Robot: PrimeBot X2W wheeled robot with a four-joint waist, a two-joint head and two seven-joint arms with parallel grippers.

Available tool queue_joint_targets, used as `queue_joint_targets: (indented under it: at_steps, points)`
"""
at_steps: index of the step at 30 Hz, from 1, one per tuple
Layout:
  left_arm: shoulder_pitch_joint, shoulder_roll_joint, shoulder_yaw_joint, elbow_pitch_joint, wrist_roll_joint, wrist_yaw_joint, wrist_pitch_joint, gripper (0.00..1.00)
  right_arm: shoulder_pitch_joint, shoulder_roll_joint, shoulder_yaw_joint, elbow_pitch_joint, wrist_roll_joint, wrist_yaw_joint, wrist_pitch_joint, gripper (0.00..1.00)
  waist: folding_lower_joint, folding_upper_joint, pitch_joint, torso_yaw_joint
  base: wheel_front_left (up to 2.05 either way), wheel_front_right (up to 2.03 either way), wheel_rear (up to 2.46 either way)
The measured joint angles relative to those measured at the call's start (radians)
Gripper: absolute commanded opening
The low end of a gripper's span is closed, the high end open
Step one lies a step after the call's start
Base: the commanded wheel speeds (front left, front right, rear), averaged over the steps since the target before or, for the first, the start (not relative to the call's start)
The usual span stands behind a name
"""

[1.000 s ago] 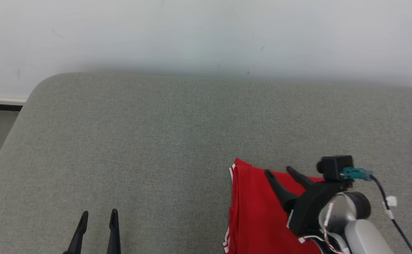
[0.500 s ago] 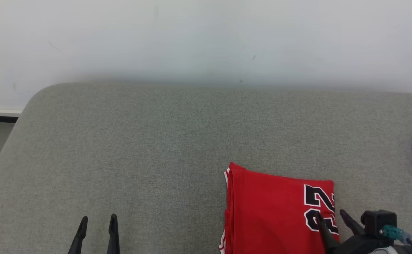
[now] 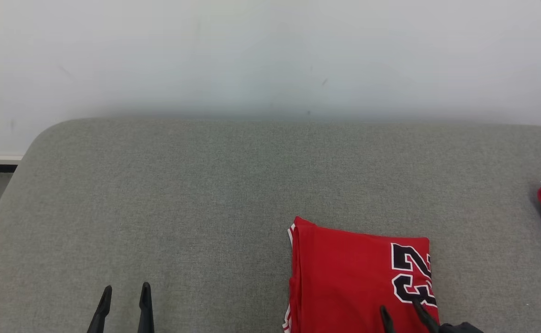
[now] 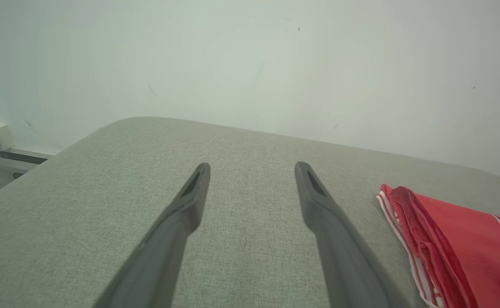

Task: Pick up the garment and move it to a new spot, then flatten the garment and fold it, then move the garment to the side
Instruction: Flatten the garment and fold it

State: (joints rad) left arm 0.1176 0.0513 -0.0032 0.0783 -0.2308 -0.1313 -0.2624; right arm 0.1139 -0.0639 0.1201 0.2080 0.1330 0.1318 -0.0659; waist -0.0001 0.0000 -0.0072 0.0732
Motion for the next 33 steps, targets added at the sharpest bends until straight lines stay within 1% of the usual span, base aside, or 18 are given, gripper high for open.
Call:
queue_joint_targets:
  at_steps: [3, 5, 13, 16, 18, 22, 31, 32, 33]
  points:
    - [0.004, 0.000, 0.010, -0.001, -0.005, 0.000, 0.000, 1.00, -0.001, 0.006, 0.029, 0.033, -0.004, 0.000, -0.054, 1.00, 0.0000, 0.0000, -0.006, -0.008, 0.00, 0.00, 0.00]
    - [0.007, 0.000, 0.014, 0.000, -0.007, 0.000, 0.000, 1.00, -0.005, 0.008, 0.069, 0.064, 0.004, 0.000, -0.062, 1.00, 0.0000, 0.0000, -0.010, -0.014, 0.00, 0.00, 0.00]
    - [0.005, 0.000, 0.019, 0.002, -0.010, 0.000, 0.000, 1.00, -0.112, 0.012, 0.303, 0.186, 0.016, 0.000, -0.039, 1.00, 0.0000, 0.0000, -0.015, -0.028, 0.00, 0.00, 0.00]
    - [0.002, 0.000, 0.010, 0.004, -0.009, 0.000, 0.000, 1.00, -0.155, 0.012, 0.365, 0.234, 0.017, 0.000, -0.030, 1.00, 0.0000, 0.0000, -0.012, -0.020, 0.00, 0.00, 0.00]
    - [0.000, 0.000, 0.004, 0.005, -0.008, 0.000, 0.000, 1.00, -0.182, 0.013, 0.384, 0.264, 0.016, 0.000, -0.027, 1.00, 0.0000, 0.0000, -0.010, -0.012, 0.00, 0.00, 0.00]
    - [-0.001, 0.000, 0.003, 0.011, -0.007, 0.000, 0.000, 1.00, -0.220, 0.013, 0.392, 0.314, 0.015, 0.000, -0.013, 1.00, 0.0000, 0.0000, -0.006, 0.010, 0.00, 0.00, 0.00]
    - [-0.001, 0.003, 0.001, 0.015, -0.007, 0.000, 0.000, 1.00, -0.282, 0.013, 0.412, 0.374, 0.022, 0.000, 0.013, 1.00, 0.0001, 0.0000, 0.009, 0.062, 0.00, 0.00, 0.00]
    - [-0.001, 0.003, 0.000, 0.016, -0.007, 0.000, 0.000, 1.00, -0.284, 0.013, 0.410, 0.379, 0.018, 0.000, 0.014, 0.83, 0.0000, 0.0001, 0.010, 0.067, 0.00, 0.00, 0.00]
    - [-0.001, 0.003, 0.000, 0.016, -0.007, 0.000, 0.000, 1.00, -0.285, 0.013, 0.407, 0.382, 0.017, 0.000, 0.014, 0.48, 0.0001, 0.0001, 0.011, 0.071, 0.00, 0.00, 0.00]
